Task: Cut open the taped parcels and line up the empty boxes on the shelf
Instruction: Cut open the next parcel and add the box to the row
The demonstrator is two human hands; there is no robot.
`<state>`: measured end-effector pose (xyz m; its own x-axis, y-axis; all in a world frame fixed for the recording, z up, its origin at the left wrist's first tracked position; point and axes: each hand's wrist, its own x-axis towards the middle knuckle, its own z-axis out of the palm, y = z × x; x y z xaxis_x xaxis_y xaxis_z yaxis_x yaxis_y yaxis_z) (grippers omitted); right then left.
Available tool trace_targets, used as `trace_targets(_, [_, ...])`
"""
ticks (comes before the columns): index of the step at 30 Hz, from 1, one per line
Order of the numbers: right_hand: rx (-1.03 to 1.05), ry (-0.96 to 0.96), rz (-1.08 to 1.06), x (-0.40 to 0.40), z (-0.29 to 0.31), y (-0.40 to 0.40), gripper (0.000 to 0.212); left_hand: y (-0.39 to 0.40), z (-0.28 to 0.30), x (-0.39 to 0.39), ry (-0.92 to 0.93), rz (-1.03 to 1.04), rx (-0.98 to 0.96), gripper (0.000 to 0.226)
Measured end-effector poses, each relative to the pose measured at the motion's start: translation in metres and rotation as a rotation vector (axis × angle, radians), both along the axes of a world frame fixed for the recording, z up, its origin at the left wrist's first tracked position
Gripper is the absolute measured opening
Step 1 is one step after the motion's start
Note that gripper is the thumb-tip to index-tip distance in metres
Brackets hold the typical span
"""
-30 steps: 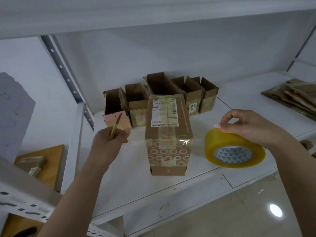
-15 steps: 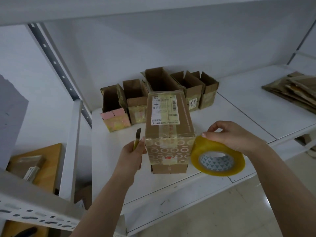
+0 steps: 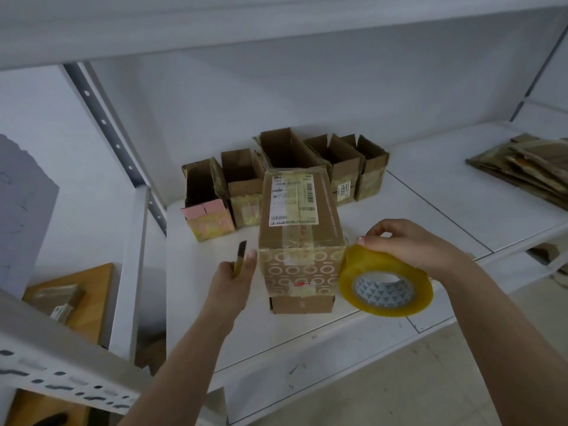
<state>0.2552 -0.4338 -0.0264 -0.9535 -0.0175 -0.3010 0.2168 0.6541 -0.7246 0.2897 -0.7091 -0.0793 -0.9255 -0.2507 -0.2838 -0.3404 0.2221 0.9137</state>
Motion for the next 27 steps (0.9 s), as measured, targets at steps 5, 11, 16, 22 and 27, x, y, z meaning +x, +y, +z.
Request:
trace_targets(5, [-0.16, -0.033, -0.002, 0.003, -0.003, 0.002, 0.027, 0.002, 0.079, -0.019, 0.416, -0.046, -0.135, 0.032])
trace_targets(11, [-0.253, -0.077, 0.06, 0.008, -0.001, 0.013, 0.022, 0.074, 0.111, -0.046, 0.329, -0.651, -0.238, 0.035])
trace_targets(16, [-0.282, -0.065, 0.121, 0.008, -0.003, 0.019, 0.021, 0.082, 0.087, -0.054, 0.32, -0.641, -0.294, 0.04])
trace_targets(22, [-0.23, -0.105, 0.143, 0.003, -0.008, 0.018, 0.022, 0.082, 0.085, -0.053, 0.372, -0.64, -0.338, 0.041])
trace_targets(27, [-0.102, -0.141, 0.198, 0.003, -0.027, 0.017, 0.022, 0.082, 0.085, -0.053, 0.388, -0.668, -0.357, 0.04])
